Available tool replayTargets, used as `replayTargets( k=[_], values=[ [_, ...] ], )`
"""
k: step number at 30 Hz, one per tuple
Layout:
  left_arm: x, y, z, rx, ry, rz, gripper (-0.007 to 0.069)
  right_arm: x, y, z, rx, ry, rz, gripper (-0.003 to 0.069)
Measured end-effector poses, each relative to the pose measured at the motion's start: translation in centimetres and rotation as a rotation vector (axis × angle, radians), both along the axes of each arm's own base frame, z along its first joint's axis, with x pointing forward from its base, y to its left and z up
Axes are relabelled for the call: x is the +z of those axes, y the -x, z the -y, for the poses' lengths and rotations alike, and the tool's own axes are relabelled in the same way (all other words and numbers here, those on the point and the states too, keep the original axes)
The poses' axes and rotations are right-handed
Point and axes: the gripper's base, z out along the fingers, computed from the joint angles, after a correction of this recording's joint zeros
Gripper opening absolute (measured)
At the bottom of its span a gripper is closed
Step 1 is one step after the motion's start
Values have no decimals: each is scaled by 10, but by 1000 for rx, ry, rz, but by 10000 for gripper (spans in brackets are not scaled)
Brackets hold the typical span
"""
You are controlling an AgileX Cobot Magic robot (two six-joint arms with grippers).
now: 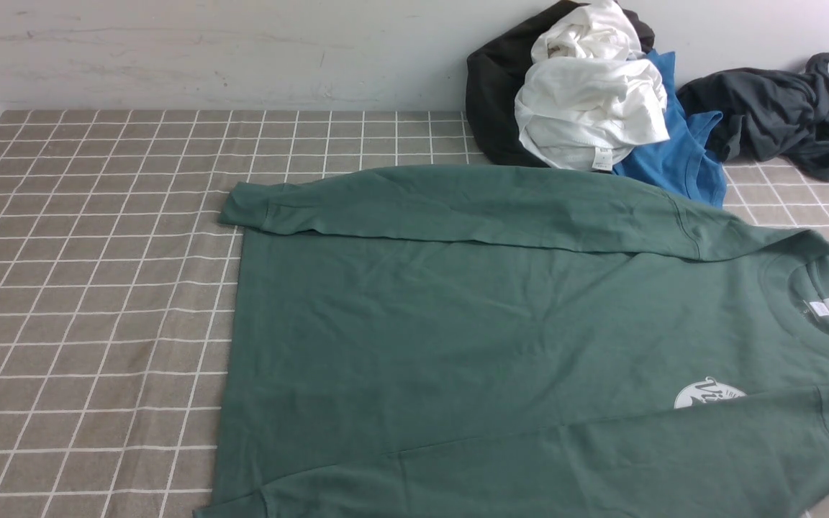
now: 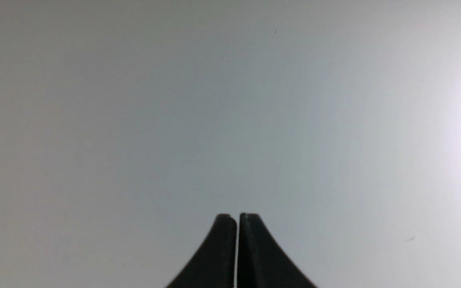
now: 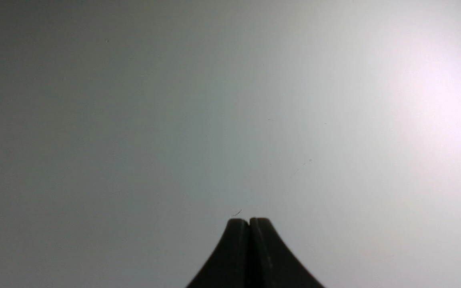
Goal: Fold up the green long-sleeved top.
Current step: Use the left arm to clamp the cuff closest to it
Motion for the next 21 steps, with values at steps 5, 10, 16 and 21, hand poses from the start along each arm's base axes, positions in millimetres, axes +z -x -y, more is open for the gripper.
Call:
replayTargets(
  k=[5,10,16,21],
  values=[
    [74,-33,3,3,-55,-289,-7,74,-13,-3,-77,155,-110,-14],
    [46,-100,9,-77,43,-806,-7,78,-57,5,-146,197,-515,-14],
    [-40,-147,31,-264,135,-1603,23,14,-100,3,-53,102,-1284,-14],
    [-87,-168,54,-437,60,-1923,176,-21,-115,-23,181,256,-1596,-14]
  ],
)
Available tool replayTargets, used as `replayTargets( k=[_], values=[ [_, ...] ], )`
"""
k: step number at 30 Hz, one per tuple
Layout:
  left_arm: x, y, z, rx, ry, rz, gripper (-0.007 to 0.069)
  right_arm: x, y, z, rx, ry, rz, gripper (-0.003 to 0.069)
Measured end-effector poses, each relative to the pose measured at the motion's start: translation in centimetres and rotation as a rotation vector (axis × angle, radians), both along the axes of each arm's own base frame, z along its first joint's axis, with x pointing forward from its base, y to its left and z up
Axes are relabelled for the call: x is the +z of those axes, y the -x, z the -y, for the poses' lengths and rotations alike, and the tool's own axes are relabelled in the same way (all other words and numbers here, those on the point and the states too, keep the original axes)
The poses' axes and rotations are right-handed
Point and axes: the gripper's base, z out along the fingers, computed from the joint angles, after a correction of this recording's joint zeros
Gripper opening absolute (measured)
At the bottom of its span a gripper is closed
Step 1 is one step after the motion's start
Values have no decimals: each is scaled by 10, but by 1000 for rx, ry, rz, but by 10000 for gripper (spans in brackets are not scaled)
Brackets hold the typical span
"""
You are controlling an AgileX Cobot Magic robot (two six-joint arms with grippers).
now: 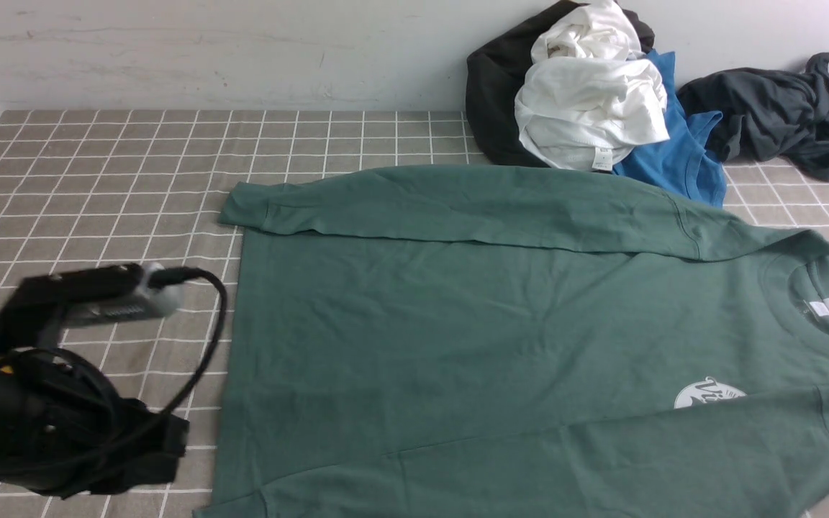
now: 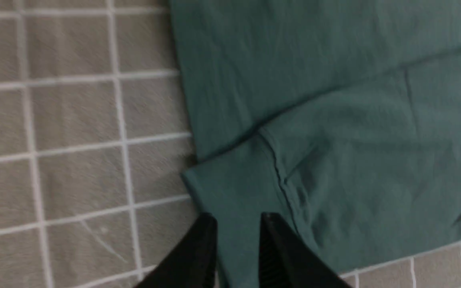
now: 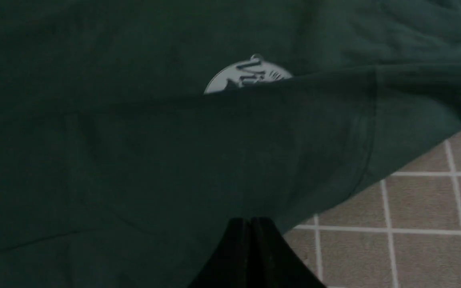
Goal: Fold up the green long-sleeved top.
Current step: Use the left arm to clamp the cuff closest to it
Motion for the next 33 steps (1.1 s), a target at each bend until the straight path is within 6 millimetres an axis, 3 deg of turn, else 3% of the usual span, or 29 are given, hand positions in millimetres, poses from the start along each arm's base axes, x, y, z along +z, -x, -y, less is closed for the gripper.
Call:
replayTargets(
  k=[1,5,11,22,28,33],
  values=[
    [-9,-4,6,-23,-1,-41,239,-2,-4,-6,57,2,6,-14],
    [-35,-14,20,-52,-29,-131,365,-2,-13,-26,217,33,93,-14],
    [-61,-20,34,-44,-112,-202,388,0,-15,-41,327,61,174,-14],
    [-73,-25,32,-30,-187,-211,227,-1,-14,-44,336,47,193,-14],
    [-73,-26,34,-108,-191,-186,16,-1,-14,-45,330,34,191,-14],
    [-57,-33,38,-201,-180,-123,-6,-1,-14,-45,330,34,193,-14]
  ],
)
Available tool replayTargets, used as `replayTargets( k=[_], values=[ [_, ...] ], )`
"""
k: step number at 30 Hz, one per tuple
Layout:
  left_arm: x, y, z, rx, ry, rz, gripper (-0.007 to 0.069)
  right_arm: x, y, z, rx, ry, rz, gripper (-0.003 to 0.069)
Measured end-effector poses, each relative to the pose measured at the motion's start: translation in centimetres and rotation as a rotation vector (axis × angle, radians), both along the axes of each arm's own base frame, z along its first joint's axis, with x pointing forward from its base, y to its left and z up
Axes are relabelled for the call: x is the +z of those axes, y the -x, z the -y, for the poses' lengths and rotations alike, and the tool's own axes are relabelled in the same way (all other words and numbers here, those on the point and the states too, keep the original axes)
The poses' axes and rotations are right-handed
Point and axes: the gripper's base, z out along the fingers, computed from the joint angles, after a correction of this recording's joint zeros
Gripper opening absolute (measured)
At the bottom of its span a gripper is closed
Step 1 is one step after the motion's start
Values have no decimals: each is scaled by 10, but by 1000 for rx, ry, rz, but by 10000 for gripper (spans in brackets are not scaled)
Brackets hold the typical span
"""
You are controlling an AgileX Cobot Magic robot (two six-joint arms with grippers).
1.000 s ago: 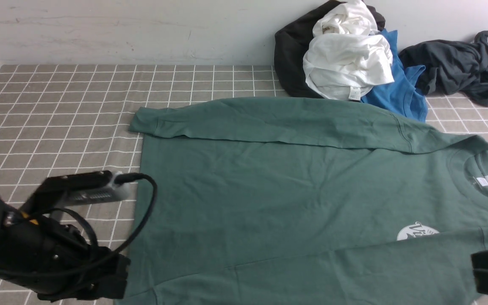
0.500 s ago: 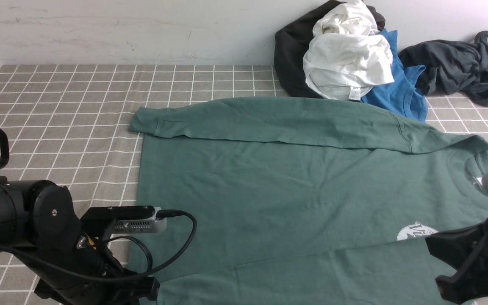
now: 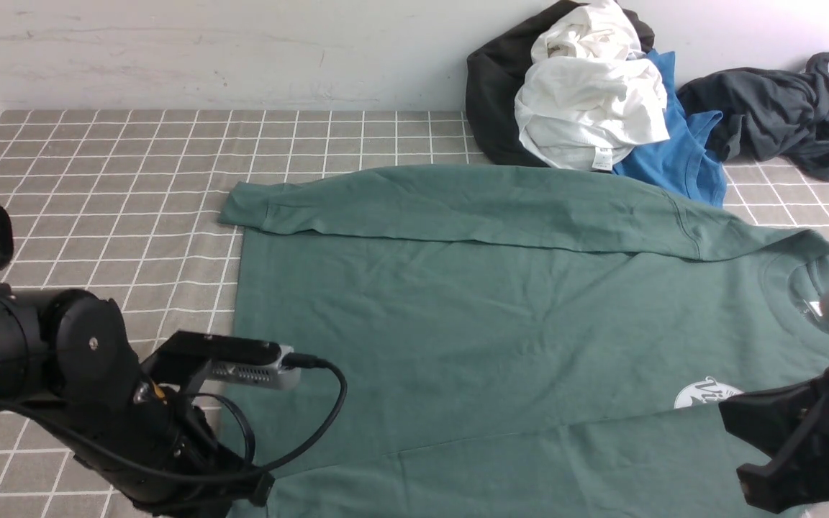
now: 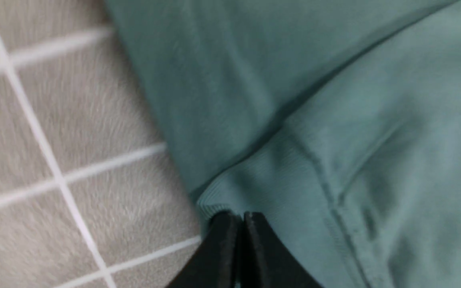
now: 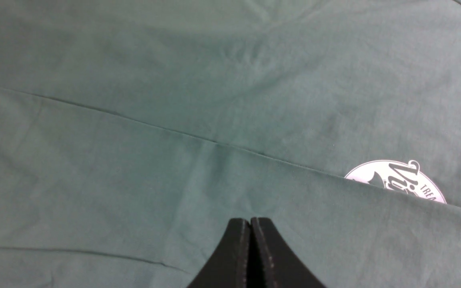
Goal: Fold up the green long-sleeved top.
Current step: Use the left arm to clamp the cuff closest to it, then use the left arm to drag and place the cuff at the centered position on the left edge of the fabric
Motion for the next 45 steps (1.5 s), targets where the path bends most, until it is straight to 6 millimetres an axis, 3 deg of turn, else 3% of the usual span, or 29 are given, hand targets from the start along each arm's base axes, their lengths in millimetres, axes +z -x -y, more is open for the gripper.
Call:
replayTargets(
  k=[4,6,7,8,9,12,14,16,19,24,29,33,38,41,42,45],
  values=[
    [60,-18,6,-87,43,221,-7,0,0,0,5,12,6,-14],
    [76,-22,7,-100,52,276,-7,0,0,1,7,18,8,-14],
    [99,-28,8,-119,55,363,-7,0,0,1,10,27,12,-14],
    [104,-30,8,-126,53,384,-7,0,0,1,11,28,12,-14],
    [126,-39,8,-157,34,477,-7,0,-1,1,12,32,15,-14],
    [144,-50,8,-180,1,587,-7,0,-1,1,12,32,16,-14],
    [167,-68,9,-169,-29,760,-7,1,-1,1,10,29,25,-14],
    [172,-79,11,-147,-25,807,-7,1,-1,1,10,28,27,-14],
    [152,-104,18,-113,-22,744,-7,1,-1,1,9,28,29,-14],
    [85,-144,17,-46,-54,533,-7,1,-2,1,9,27,29,-14],
    [61,-177,2,63,-60,460,-4,1,-2,1,9,27,29,-13],
    [58,-199,-5,90,-67,435,27,-2,-4,-1,-3,2,1,-10],
    [55,-215,-4,58,-84,388,122,-18,-25,-12,-15,3,-130,52],
    [66,-219,-3,40,-88,380,234,-29,-50,-22,-8,40,-231,198],
    [66,-219,-3,38,-88,378,240,-31,-50,-22,-7,45,-239,198],
    [83,-209,-4,14,-97,346,309,-52,-69,-29,4,98,-342,359]
  ],
)
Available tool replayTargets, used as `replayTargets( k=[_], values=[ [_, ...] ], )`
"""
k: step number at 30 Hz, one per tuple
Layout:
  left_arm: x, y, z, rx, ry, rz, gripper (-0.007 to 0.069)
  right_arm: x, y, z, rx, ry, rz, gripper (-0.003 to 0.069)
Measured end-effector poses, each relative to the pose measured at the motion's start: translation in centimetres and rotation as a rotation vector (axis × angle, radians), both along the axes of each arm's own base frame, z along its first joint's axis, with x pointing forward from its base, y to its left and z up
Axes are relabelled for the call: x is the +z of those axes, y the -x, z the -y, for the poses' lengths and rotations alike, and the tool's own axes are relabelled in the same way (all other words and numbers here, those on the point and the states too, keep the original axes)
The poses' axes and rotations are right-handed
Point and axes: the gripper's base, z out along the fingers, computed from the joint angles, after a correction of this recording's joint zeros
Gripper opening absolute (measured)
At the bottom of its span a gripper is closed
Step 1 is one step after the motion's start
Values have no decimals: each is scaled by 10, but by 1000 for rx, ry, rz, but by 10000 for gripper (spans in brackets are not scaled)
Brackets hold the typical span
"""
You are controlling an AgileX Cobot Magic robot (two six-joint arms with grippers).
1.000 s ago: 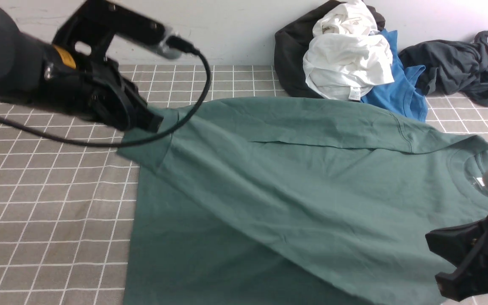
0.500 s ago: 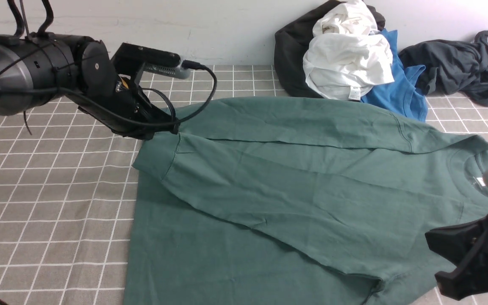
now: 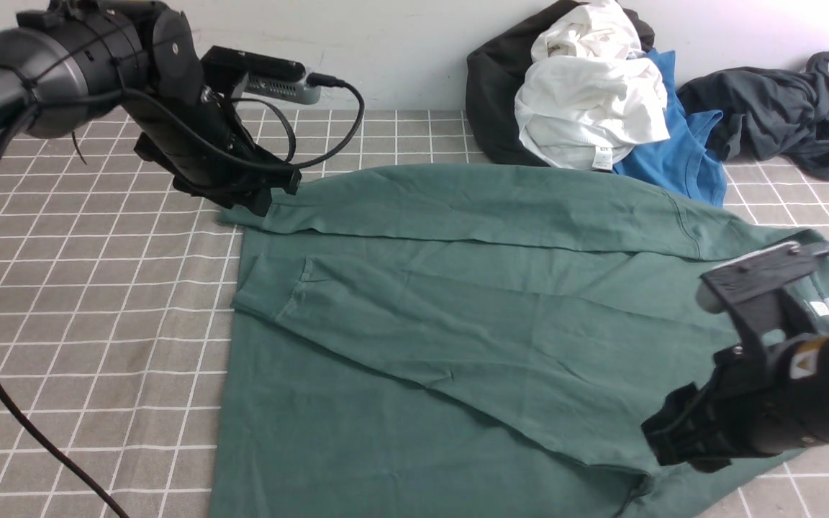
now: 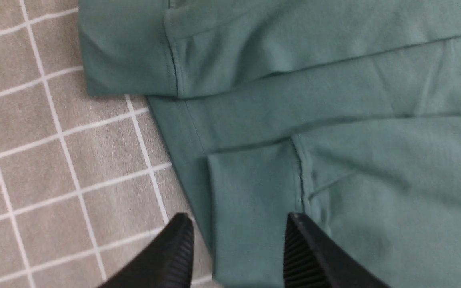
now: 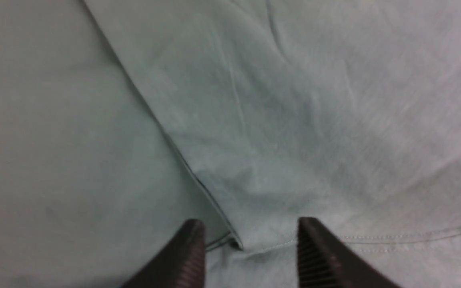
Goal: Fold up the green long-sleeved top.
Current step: Use the left arm to drag and place the cuff at the centered position on the left edge of the fabric
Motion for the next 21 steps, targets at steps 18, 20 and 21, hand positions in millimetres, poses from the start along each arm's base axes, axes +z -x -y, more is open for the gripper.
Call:
replayTargets(
  k=[18,20,21],
  values=[
    [86,61,5,-135,136,22,321,-35,-16,-3,3,66,-65,104],
    [92,76,6,-172,165,33,321,-35,-15,-3,5,70,-79,14],
    [92,80,6,-178,178,37,316,-35,-14,-2,7,72,-84,6]
  ],
)
